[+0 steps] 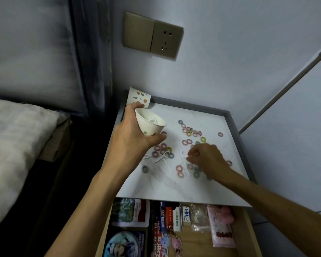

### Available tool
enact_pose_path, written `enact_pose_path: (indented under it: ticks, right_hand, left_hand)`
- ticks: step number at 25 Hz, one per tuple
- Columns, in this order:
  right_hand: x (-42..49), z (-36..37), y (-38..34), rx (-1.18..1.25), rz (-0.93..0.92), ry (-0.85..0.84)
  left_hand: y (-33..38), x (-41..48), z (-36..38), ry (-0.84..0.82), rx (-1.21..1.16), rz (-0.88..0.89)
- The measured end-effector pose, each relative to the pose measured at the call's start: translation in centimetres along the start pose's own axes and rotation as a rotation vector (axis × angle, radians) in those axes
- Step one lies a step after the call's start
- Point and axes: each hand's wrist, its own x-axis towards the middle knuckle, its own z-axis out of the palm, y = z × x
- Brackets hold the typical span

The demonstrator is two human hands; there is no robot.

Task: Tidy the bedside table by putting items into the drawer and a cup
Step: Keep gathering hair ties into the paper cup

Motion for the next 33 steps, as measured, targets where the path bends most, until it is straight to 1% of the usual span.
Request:
enact_pose_path:
  ticks: [1, 3, 5, 7, 11, 13, 15, 21, 23, 24, 26, 28, 29, 33]
  right_hand:
    - [-0.4, 0.8, 0.4, 0.023, 0.059, -0.019]
    - [-0.7, 1.8, 0.6, 0.072, 0.153, -0.005]
    - [-0.5, 2.3, 0.6, 0.058, 0.197, 0.022]
    - [-0.4, 2.4, 0.3, -0.027, 0.175, 0.032]
    - [0.3, 2.5, -0.1, -0.272, 0.061, 0.017]
    - [0.5, 2.6, -0.1, -0.319, 0.015, -0.012]
    - [0.6, 2.3, -0.1, -0.290, -0.006, -0.014]
    - [0.9, -0.7, 0.3, 0.014, -0.033, 0.156]
    - [1.3, -2.5, 0.1, 0.135, -0.116, 0.174]
    - [1.4, -3.7, -0.4, 0.183, -0.186, 0.181]
    - [1.4, -6.3, -2.2, 0.196, -0.411, 0.205]
    - [1.6, -8.5, -4.7, 0.122, -0.668, 0.175]
    - [1.8, -9.4, -6.0, 0.073, -0.759, 0.134]
    - [2.2, -10.1, -11.2, -0.183, -1.012, -0.039]
  left_hand:
    - [0.0, -0.1, 0.1, -0.003, 0.000, -0.002]
    - [0.0, -0.2, 0.4, -0.014, 0.007, -0.007]
    - [-0.1, -0.3, 0.6, -0.025, 0.015, -0.006]
    - [-0.1, -0.3, 0.6, -0.030, 0.028, -0.004]
    - [0.0, -0.1, 0.6, -0.030, 0.030, -0.004]
    - [0.0, -0.1, 0.6, -0.033, 0.033, -0.004]
    - [0.0, -0.2, 0.5, -0.032, 0.036, -0.005]
    - [-0.1, -0.1, 0.3, -0.032, 0.038, 0.002]
    - [-0.1, -0.1, 0.4, -0.038, 0.052, 0.002]
    - [-0.2, -0.1, 0.5, -0.040, 0.060, 0.001]
    - [-0.1, -0.1, 0.7, -0.044, 0.076, 0.005]
    - [-0.1, -0.2, 0.8, -0.058, 0.107, 0.021]
    - [-0.1, -0.2, 1.0, -0.067, 0.126, 0.029]
    - [0.2, -0.4, 1.5, -0.101, 0.148, 0.041]
